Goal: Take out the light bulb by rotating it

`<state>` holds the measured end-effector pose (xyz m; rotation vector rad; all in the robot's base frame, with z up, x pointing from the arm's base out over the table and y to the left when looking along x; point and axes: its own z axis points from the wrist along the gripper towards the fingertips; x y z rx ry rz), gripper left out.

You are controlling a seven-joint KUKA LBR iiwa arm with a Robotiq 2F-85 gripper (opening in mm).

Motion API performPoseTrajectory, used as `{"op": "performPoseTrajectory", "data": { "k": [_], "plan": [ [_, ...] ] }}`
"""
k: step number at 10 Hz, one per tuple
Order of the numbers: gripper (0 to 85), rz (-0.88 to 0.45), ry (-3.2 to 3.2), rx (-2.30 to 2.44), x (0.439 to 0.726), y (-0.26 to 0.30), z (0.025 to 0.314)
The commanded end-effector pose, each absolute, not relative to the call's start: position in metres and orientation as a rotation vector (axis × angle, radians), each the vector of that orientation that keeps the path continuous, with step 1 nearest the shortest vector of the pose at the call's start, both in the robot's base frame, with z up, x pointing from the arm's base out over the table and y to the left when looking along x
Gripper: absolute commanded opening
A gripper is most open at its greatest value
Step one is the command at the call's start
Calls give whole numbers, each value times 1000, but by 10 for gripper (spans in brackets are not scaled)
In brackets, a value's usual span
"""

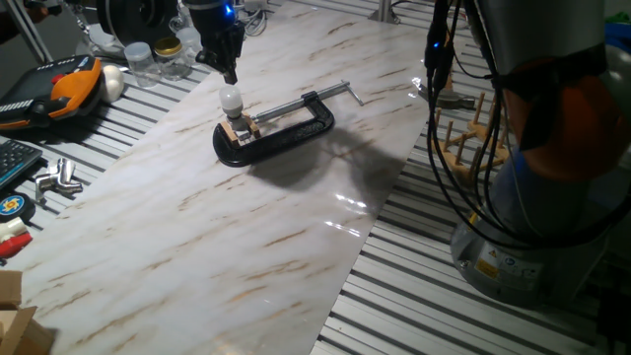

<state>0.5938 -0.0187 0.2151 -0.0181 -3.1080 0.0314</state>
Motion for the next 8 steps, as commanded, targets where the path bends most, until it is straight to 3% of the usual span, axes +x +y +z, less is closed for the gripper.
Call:
{"op": "performPoseTrajectory", "data": {
  "k": [1, 8],
  "plan": [
    [0, 24, -3101, -14, 594, -19, 215],
    [0, 78, -3076, -68, 594, -19, 215]
  ]
}}
